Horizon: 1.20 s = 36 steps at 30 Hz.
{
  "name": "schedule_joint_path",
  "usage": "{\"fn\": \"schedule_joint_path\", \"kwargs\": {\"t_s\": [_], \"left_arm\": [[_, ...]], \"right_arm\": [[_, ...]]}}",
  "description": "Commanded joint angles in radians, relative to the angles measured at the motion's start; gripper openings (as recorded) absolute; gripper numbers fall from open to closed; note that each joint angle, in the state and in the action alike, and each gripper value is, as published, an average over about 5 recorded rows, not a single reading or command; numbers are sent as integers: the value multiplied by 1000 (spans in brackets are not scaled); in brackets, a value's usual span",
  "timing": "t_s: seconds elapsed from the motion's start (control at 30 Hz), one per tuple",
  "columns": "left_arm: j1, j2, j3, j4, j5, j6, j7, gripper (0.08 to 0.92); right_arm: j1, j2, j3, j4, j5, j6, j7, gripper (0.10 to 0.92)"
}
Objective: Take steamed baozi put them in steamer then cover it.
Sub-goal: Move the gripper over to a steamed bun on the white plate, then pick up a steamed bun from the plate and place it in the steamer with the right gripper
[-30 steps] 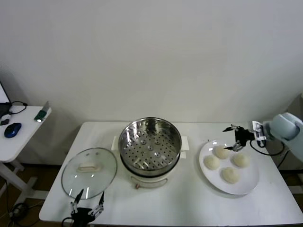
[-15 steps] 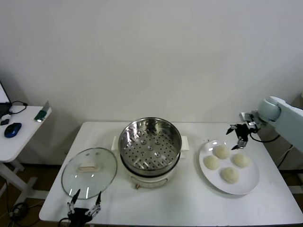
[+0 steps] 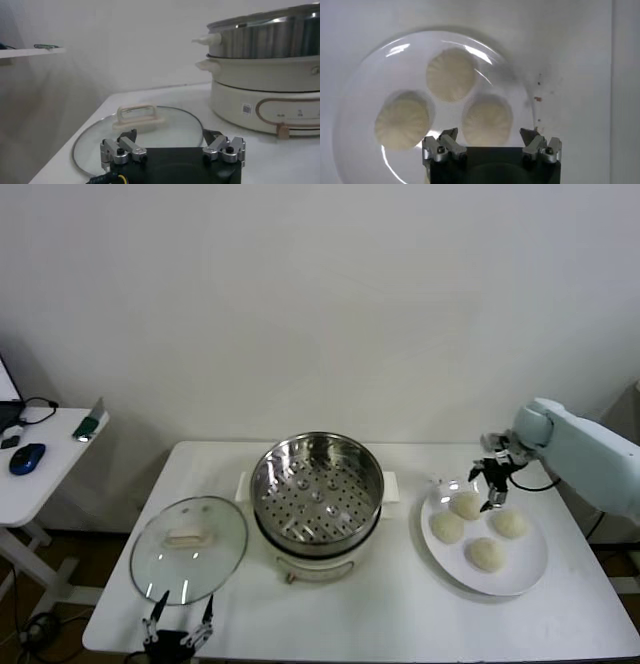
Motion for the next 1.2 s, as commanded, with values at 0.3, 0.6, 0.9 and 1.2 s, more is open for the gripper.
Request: {"fn": "schedule_joint_path", "kwargs": {"t_s": [0.3,0.6,0.9,1.2], "left_arm": [[-6,3,-1,11,11,-2,-3,823],[-6,3,-1,16,12,-3,-7,823],[-6,1,-2,15,14,-3,-9,823],[-8,7,-6,18,14,-4,-10,823]], "right_arm": [[-55,58,60,-94,-58,17,31,821],[-48,64,52,-82,-64,21,32,714],[58,20,-39,36,-22,44,22,687],[663,-5,-469,398,248,185,-47,687]]}}
